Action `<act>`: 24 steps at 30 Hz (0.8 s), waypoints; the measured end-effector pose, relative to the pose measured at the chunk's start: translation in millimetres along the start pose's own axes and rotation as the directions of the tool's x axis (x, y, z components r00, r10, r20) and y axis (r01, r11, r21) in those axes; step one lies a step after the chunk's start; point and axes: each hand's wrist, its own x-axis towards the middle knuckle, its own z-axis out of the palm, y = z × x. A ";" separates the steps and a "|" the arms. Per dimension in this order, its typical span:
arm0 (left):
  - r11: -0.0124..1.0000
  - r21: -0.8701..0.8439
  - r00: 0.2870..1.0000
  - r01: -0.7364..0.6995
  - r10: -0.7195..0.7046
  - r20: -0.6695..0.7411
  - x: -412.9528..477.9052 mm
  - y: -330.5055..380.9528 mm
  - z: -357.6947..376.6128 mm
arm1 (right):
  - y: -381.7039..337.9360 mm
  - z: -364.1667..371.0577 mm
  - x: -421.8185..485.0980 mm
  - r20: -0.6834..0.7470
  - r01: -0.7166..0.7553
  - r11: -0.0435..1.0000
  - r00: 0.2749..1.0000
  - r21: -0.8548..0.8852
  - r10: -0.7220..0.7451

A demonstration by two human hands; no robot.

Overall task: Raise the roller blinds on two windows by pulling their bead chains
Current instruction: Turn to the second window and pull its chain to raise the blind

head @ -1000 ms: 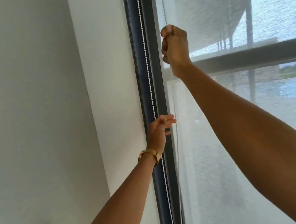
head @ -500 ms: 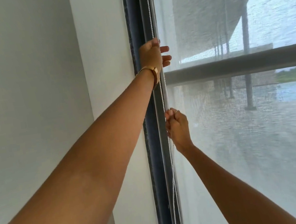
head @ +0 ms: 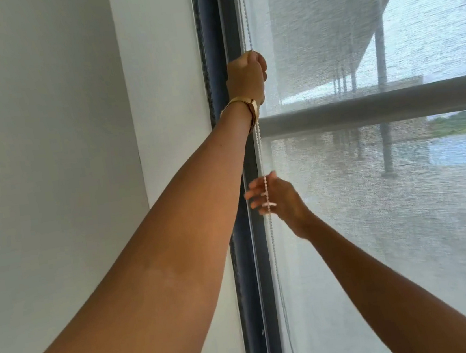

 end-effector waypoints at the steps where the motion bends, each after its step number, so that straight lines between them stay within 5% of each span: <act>1: 1.000 0.010 1.000 -0.011 0.011 -0.008 -1.1 -2.2 -1.0 | -10.7 -3.5 6.3 -0.014 0.004 1.000 1.000 0.014 -0.004; 7: 0.997 0.075 0.999 -0.035 0.036 -0.013 -21.7 -46.0 -14.7 | -97.2 -14.9 54.9 -0.151 0.122 0.992 0.980 -0.039 -0.127; 12: 1.000 -0.013 0.998 0.027 -0.026 0.050 -43.1 -72.3 -23.0 | -147.7 -3.7 87.1 -0.116 0.181 0.975 0.974 -0.132 -0.197; 16: 0.997 -0.049 0.996 0.062 -0.059 0.070 -62.0 -84.4 -25.8 | -175.4 14.3 105.5 -0.061 0.158 0.986 0.985 -0.060 -0.162; 20: 0.994 -0.062 0.991 0.086 -0.079 0.112 -89.1 -108.3 -32.3 | -192.7 26.6 117.8 -0.162 0.140 0.988 0.978 0.061 -0.129; 24: 0.989 -0.029 0.980 0.144 -0.139 0.143 -114.8 -140.0 -40.4 | -179.2 29.5 121.1 -0.270 0.168 0.977 0.942 -0.133 -0.199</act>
